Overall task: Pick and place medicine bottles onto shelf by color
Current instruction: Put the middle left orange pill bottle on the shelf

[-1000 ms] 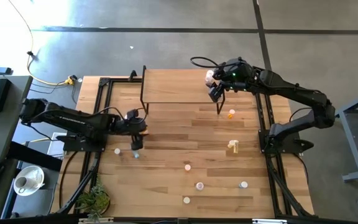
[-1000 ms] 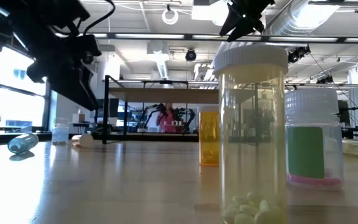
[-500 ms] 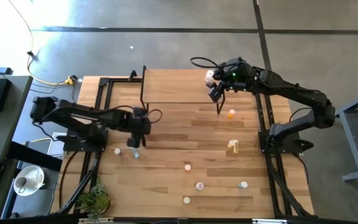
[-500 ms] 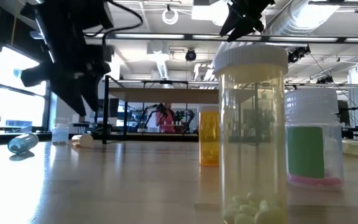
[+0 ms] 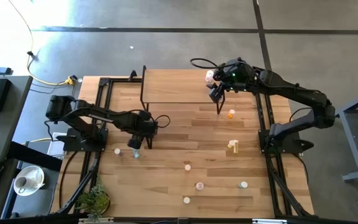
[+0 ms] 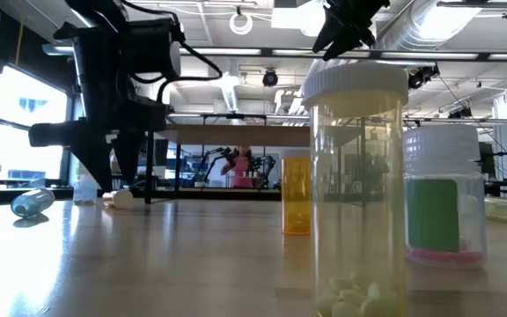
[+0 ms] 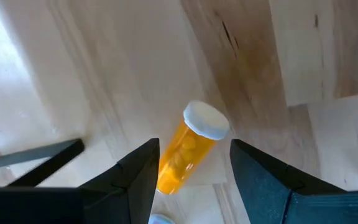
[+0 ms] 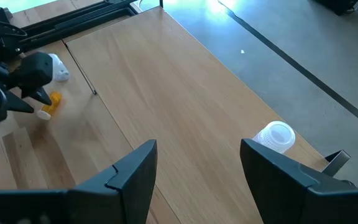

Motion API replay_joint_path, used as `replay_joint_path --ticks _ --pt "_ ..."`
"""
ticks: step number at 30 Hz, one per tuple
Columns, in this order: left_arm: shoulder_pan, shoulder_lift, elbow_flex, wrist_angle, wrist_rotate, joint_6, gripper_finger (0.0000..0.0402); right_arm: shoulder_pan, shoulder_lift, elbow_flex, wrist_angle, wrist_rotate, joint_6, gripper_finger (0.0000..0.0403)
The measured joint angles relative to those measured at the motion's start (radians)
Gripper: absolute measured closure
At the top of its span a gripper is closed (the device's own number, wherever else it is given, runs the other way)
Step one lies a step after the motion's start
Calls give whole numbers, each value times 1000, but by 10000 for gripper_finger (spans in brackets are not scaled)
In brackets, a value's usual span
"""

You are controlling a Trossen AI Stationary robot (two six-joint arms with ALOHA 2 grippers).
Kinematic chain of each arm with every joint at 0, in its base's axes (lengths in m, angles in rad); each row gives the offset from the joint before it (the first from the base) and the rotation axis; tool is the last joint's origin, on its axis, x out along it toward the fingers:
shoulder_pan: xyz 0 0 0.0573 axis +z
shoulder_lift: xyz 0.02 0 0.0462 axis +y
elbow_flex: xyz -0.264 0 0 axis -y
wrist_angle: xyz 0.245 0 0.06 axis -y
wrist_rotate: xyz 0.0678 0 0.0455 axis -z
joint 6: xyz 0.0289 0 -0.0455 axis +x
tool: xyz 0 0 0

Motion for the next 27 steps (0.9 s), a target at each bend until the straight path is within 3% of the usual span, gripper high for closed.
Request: replay_joint_path --ticks 9,20,27 --pt "8 68 0 -16 -67 0 216 0 0 0 -1 3 0 181" --pt "44 106 3 -20 -50 -8 217 0 0 0 -6 4 0 181" --pt "46 104 1 -25 0 -50 273 0 0 0 -9 4 3 181"
